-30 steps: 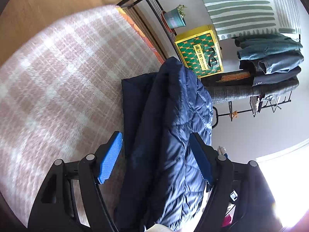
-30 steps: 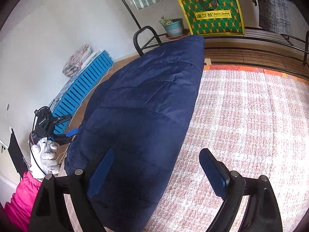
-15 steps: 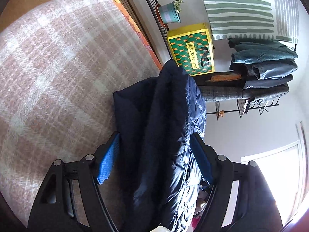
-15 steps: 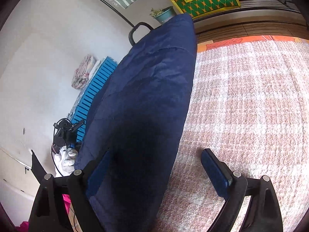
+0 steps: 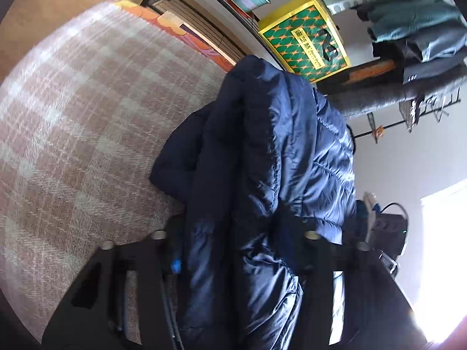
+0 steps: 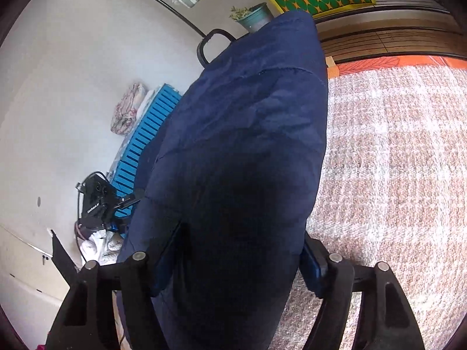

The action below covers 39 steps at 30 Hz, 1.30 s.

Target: Fold large clothes

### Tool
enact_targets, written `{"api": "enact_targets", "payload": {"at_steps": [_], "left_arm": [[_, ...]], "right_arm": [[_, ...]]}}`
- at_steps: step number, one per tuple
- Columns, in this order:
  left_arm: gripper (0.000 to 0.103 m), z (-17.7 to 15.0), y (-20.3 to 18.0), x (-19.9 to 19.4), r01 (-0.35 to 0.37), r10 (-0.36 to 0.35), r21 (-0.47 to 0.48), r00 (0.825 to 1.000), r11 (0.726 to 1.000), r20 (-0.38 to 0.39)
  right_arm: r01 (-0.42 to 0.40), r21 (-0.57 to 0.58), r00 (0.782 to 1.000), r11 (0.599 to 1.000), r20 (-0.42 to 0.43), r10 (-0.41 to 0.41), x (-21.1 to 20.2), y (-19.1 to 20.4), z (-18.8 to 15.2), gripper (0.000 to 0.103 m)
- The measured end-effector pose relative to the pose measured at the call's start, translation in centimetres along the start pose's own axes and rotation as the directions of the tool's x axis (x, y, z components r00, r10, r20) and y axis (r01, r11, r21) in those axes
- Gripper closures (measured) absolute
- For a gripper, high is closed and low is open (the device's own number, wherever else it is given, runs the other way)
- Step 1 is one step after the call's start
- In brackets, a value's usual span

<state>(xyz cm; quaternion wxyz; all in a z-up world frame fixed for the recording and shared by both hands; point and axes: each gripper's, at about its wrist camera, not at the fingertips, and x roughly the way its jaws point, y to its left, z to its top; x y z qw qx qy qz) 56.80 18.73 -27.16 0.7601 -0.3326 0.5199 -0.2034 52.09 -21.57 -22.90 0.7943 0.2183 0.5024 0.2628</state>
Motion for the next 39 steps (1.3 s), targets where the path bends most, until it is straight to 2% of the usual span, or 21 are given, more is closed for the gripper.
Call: {"api": "enact_targets", "payload": {"at_steps": [1,3,6,9,13,18,22,25,27,31,33,37,38,39], "left_arm": [[0.066,-0.2,-0.4,-0.1,-0.018,0.018,0.015,1.000,1.000,0.008],[0.077,-0.7,-1.5,-0.5,-0.051,0.050,0.049,0.998,0.997,0.031],[0.084,-1.8,-3.4,-1.3,-0.116,0.109,0.112,0.992,0.987,0.069],[0.088,-3.3,-4.8,-2.2,-0.146,0.134,0.144,0.987,0.979,0.090],[0.090,-5.8,-6.5,-3.0,-0.146,0.135,0.158,0.988,0.977,0.077],[0.090,-11.8,-9.2,-4.0,-0.102,0.101,0.186,0.995,0.977,0.015],[0.090,-16.4,-10.5,-3.4,-0.083,0.092,0.211,0.995,0.974,-0.034],[0.083,-18.0,-10.9,-2.8,-0.086,0.094,0.224,0.995,0.971,-0.027],[0.059,-18.3,-10.2,-2.6,-0.119,0.125,0.185,0.992,0.975,-0.021],[0.032,-17.8,-8.1,-1.8,-0.141,0.144,0.103,0.989,0.985,-0.029],[0.030,-17.4,-7.8,-1.7,-0.121,0.124,0.092,0.992,0.988,-0.026],[0.030,-16.8,-7.5,-1.6,-0.121,0.125,0.088,0.992,0.989,-0.033],[0.032,-16.7,-7.6,-1.5,-0.125,0.128,0.089,0.991,0.988,-0.028],[0.039,-16.8,-7.6,-1.4,-0.127,0.130,0.090,0.991,0.988,-0.028]], "right_arm": [[0.016,-0.010,1.000,1.000,-0.006,-0.016,-0.1,0.4,0.0,0.046],[0.038,-0.023,0.999,0.999,-0.010,-0.038,-0.3,1.0,-0.1,0.062],[0.089,-0.067,0.996,0.994,-0.007,-0.090,-0.9,2.5,-0.2,0.074],[0.151,-0.125,0.988,0.981,-0.010,-0.154,-1.9,4.4,-0.8,0.080],[0.199,-0.178,0.978,0.964,-0.032,-0.208,-4.0,5.8,-2.0,0.083],[0.242,-0.234,0.962,0.942,-0.072,-0.265,-8.2,6.1,-4.8,0.084],[0.257,-0.236,0.955,0.937,-0.088,-0.284,-12.3,4.3,-7.9,0.084],[0.269,-0.203,0.951,0.942,-0.101,-0.293,-13.5,2.6,-9.9,0.084],[0.274,-0.180,0.951,0.945,-0.093,-0.294,-13.5,1.9,-10.4,0.084],[0.295,-0.195,0.946,0.935,-0.082,-0.315,-13.0,2.0,-10.7,0.079],[0.308,-0.193,0.940,0.932,-0.089,-0.329,-12.7,1.7,-10.6,0.065],[0.324,-0.168,0.936,0.931,-0.086,-0.342,-12.7,0.9,-10.8,0.052],[0.320,-0.160,0.939,0.934,-0.082,-0.335,-12.8,0.7,-10.8,0.049],[0.316,-0.152,0.941,0.937,-0.080,-0.330,-12.8,0.5,-10.9,0.048]]}}
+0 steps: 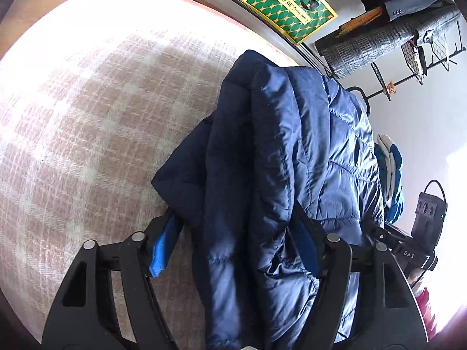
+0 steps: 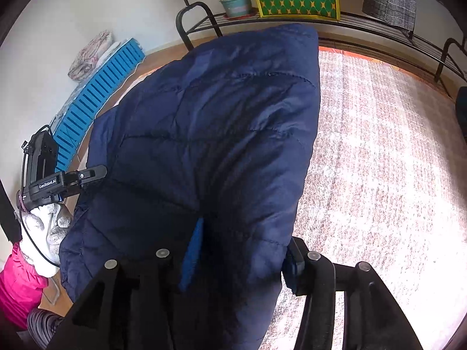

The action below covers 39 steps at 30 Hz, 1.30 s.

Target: Fold large clothes

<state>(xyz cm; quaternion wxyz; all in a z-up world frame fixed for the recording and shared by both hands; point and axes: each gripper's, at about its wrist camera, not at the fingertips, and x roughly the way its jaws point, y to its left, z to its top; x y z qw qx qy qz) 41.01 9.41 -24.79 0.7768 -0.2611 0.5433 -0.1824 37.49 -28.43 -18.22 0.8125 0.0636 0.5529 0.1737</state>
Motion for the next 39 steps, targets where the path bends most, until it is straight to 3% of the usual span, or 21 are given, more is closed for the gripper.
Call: {"api": "enact_targets", "payload": {"at_steps": [1,2,3,4,6,8,11,17,29,39], "left_arm": [[0.045,-0.2,0.0,0.0,-0.005,0.005,0.006,1.000,1.000,0.000],[0.061,-0.2,-0.4,0.1,0.002,-0.002,0.011,1.000,1.000,-0.010],[0.068,-0.2,-1.1,0.2,-0.004,0.004,0.019,1.000,1.000,-0.010],[0.072,-0.3,-2.1,-0.1,-0.038,0.038,0.054,0.999,0.998,0.009],[0.084,-0.6,-4.2,-0.5,-0.103,0.098,0.135,0.994,0.985,0.045],[0.087,-1.1,-6.3,-1.3,-0.158,0.143,0.197,0.986,0.968,0.088],[0.089,-2.5,-9.3,-2.9,-0.214,0.178,0.276,0.973,0.937,0.150],[0.091,-5.8,-14.2,-5.5,-0.247,0.171,0.403,0.962,0.882,0.215],[0.091,-11.1,-24.2,-8.2,-0.200,0.057,0.568,0.964,0.798,0.259],[0.091,-13.1,-32.9,-4.4,-0.115,-0.017,0.644,0.981,0.756,0.195]], "right_arm": [[-0.006,0.012,1.000,1.000,0.002,0.006,0.0,-0.2,-0.2,0.048],[-0.013,0.025,1.000,1.000,0.002,0.013,0.1,-0.2,-0.3,0.048],[-0.015,0.032,1.000,0.999,0.002,0.015,0.0,-0.1,-0.5,0.051],[-0.009,0.030,1.000,0.999,0.004,0.009,0.0,0.1,-0.4,0.053],[0.008,0.007,1.000,1.000,0.010,-0.008,-0.4,0.7,-0.6,0.067],[0.051,-0.036,0.998,0.998,0.027,-0.050,-1.2,1.9,-0.6,0.076],[0.107,-0.076,0.993,0.991,0.052,-0.103,-2.6,3.2,-0.7,0.084],[0.220,-0.162,0.973,0.962,0.105,-0.205,-6.4,5.4,-2.7,0.088],[0.350,-0.167,0.921,0.922,0.241,-0.306,-16.4,3.8,-7.2,0.089],[0.428,-0.117,0.878,0.896,0.288,-0.382,-21.9,-0.7,-9.4,0.089]]}}
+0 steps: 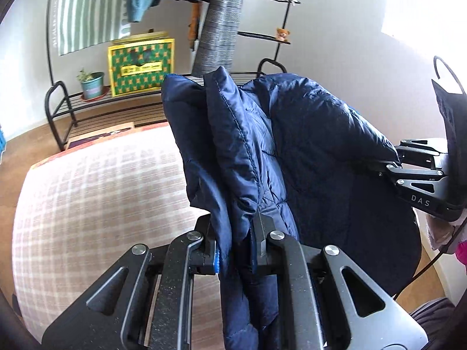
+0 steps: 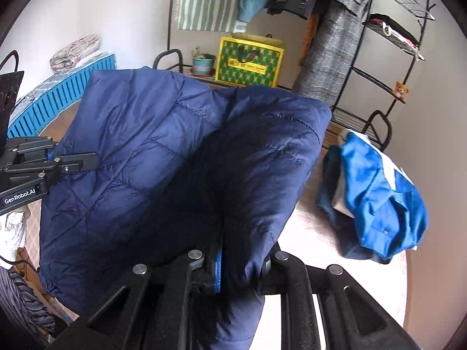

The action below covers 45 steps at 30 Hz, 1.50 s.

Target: Fold large clothes

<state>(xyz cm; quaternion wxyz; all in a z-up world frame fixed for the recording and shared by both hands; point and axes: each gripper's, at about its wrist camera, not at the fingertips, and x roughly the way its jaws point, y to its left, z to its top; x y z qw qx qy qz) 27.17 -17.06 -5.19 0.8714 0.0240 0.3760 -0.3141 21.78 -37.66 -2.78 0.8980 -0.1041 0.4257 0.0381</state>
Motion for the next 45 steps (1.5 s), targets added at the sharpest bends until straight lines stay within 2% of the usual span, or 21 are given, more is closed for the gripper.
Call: {"api": "enact_targets", "payload": {"at_steps": [12,18,23,30,33,34,37,40,43,45], "left_arm": [[0.092,6.0,-12.3,7.3,0.113,-0.114,0.112,0.993,0.987,0.006],[0.092,11.0,-17.9,12.3,0.159,-0.165,0.128,0.986,0.979,0.032],[0.092,15.9,-21.2,17.3,0.168,-0.175,0.102,0.983,0.980,0.063],[0.092,21.4,-22.3,24.4,0.164,-0.167,0.038,0.983,0.986,0.082],[0.092,22.5,-22.4,26.5,0.141,-0.141,0.005,0.985,0.990,0.096],[0.092,22.6,-22.4,27.1,0.132,-0.132,0.001,0.987,0.991,0.094],[0.092,22.6,-21.9,29.3,0.109,-0.108,-0.016,0.992,0.994,0.060],[0.092,21.7,-21.0,31.1,0.069,-0.069,-0.017,0.997,0.997,0.033],[0.087,20.9,-19.8,32.9,0.029,-0.029,-0.031,1.000,0.999,-0.003],[0.077,20.6,-19.3,33.4,0.019,-0.019,-0.033,1.000,0.999,-0.021]], "right_arm": [[0.151,0.058,0.989,0.987,-0.010,-0.150,-3.0,-10.8,-2.7,0.089],[0.258,0.052,0.966,0.965,-0.005,-0.258,-3.4,-17.3,-1.6,0.090],[0.351,0.036,0.936,0.936,0.011,-0.352,-2.3,-22.8,0.4,0.090],[0.450,-0.002,0.891,0.893,0.063,-0.449,1.5,-29.1,4.7,0.090],[0.481,-0.018,0.875,0.877,0.076,-0.478,3.9,-31.1,6.3,0.090],[0.481,-0.015,0.875,0.877,0.076,-0.478,4.8,-31.7,6.8,0.090],[0.440,0.039,0.896,0.897,0.052,-0.442,7.3,-33.6,7.0,0.090],[0.438,0.062,0.898,0.897,0.017,-0.440,10.0,-34.8,6.0,0.088],[0.483,0.059,0.876,0.874,-0.046,-0.481,12.5,-35.9,5.2,0.076],[0.517,0.085,0.855,0.852,-0.096,-0.509,13.5,-36.9,4.8,0.063]]}}
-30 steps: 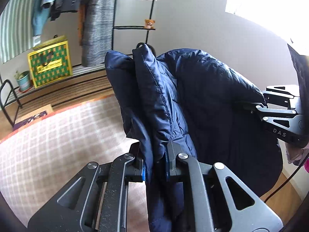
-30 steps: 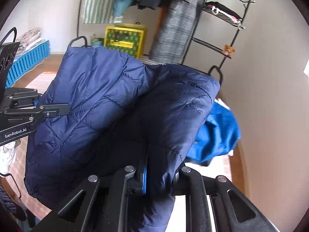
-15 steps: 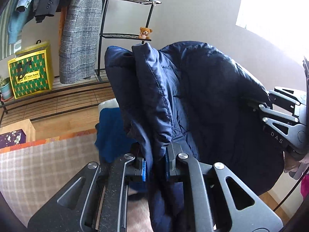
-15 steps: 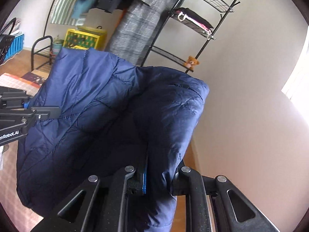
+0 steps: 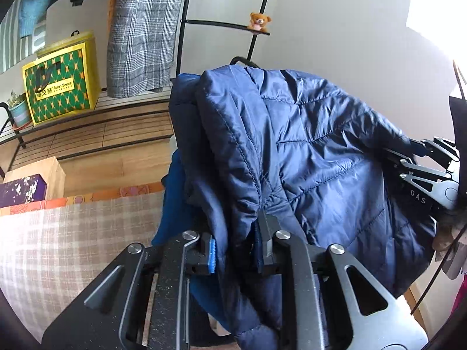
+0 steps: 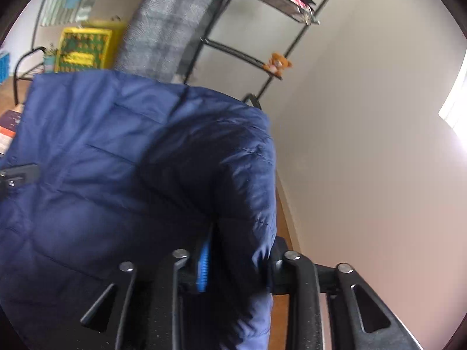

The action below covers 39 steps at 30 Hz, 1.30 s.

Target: Fold large clothes

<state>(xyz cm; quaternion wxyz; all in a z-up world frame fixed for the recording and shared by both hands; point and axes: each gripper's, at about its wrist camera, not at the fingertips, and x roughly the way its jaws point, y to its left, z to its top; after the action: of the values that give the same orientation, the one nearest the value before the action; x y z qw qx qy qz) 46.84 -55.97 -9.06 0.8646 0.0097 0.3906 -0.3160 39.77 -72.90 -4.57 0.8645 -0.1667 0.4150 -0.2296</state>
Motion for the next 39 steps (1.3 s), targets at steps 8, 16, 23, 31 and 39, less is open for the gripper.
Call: {"api": "enact_targets", "payload": {"at_steps": [8,16,23,31,39], "left_arm": [[0.062,-0.2,0.3,-2.7,-0.026,0.025,0.012,0.999,1.000,0.025],[0.062,-1.0,-0.2,-10.5,-0.031,0.025,0.053,0.994,0.998,0.107],[0.062,-2.7,-0.6,-20.9,-0.015,-0.004,0.092,0.979,0.996,0.206],[0.062,-6.7,-1.4,-33.9,-0.043,-0.025,0.200,0.945,0.979,0.326],[0.062,-12.0,0.1,-41.9,-0.061,-0.027,0.230,0.931,0.971,0.363]], "right_arm": [[-0.021,0.064,1.000,0.998,0.010,0.020,-1.6,-0.9,-1.0,0.059],[-0.072,0.131,0.996,0.989,0.067,0.064,-8.2,-1.5,-1.7,0.059],[-0.108,0.178,0.986,0.978,0.142,0.083,-17.5,-1.2,-1.8,0.059],[-0.152,0.223,0.972,0.963,0.211,0.105,-28.5,0.8,-3.8,0.057],[-0.155,0.257,0.966,0.954,0.243,0.092,-36.4,4.0,-7.2,0.056]]}}
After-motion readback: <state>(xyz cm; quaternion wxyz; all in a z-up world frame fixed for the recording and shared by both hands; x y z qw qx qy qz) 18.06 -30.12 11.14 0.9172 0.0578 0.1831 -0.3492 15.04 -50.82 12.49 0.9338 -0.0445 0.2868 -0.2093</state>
